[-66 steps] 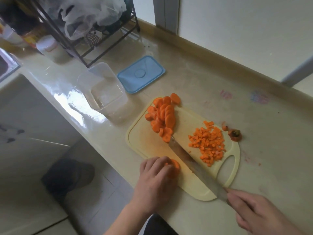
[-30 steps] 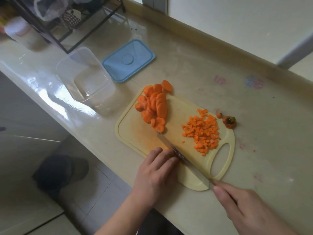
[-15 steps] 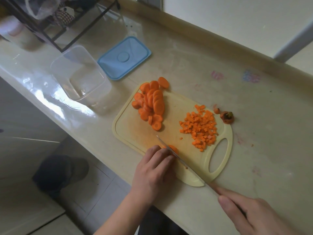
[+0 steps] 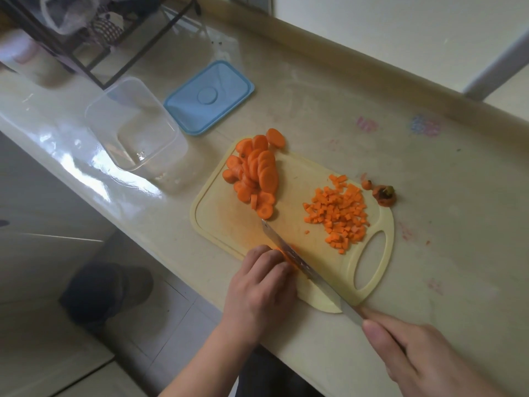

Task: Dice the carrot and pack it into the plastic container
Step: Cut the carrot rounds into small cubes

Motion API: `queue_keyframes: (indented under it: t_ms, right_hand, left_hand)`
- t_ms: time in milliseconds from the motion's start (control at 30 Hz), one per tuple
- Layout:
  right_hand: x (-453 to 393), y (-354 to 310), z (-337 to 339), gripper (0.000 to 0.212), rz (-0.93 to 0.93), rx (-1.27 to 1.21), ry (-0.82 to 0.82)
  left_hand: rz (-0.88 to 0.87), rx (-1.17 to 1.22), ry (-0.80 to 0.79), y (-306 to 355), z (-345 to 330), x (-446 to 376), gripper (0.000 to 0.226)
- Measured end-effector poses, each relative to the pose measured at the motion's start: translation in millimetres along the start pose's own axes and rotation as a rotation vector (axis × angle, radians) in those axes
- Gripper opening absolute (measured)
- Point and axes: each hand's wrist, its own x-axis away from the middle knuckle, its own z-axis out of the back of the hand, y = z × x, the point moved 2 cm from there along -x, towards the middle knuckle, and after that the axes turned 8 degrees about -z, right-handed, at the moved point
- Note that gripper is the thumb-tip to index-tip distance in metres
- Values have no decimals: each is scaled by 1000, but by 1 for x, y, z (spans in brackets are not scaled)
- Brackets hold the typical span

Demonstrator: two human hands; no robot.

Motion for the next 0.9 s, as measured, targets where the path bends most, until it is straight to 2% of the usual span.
queue_keyframes:
  t_ms: [67,233,467,633,667,733,800,867,900]
  right_hand:
    - [2,3,0,62,-2,20,14]
    - [7,11,2,71,-28,71,31]
    - [3,12,-6,57,-37,122,79]
    - [-9,11,-8,63,4,76,63]
    - [-9,8,-7,59,13,64,56]
    - [-5,2,-5,36,4,28,42]
    - [-2,-2,-3,26,-23,-9,39]
    - [1,-3,-1,28,-29,-8,26]
    - [2,-3,0,40,-32,-12,6]
  left_hand:
    - [2,8,5,-1,0,1,8]
    - [-1,27,6,-1,1,0,10]
    - [5,14,-2,-3,0,2,11]
    - [-7,31,-7,-3,1,2,7]
    - [-16,35,-10,-4,2,2,8]
    - [-26,27,-15,-4,2,5,9]
    - [-25,4,-16,-5,1,6,11]
    - [-29,13,-4,-5,0,7,11]
    - [-31,28,1,-4,0,6,11]
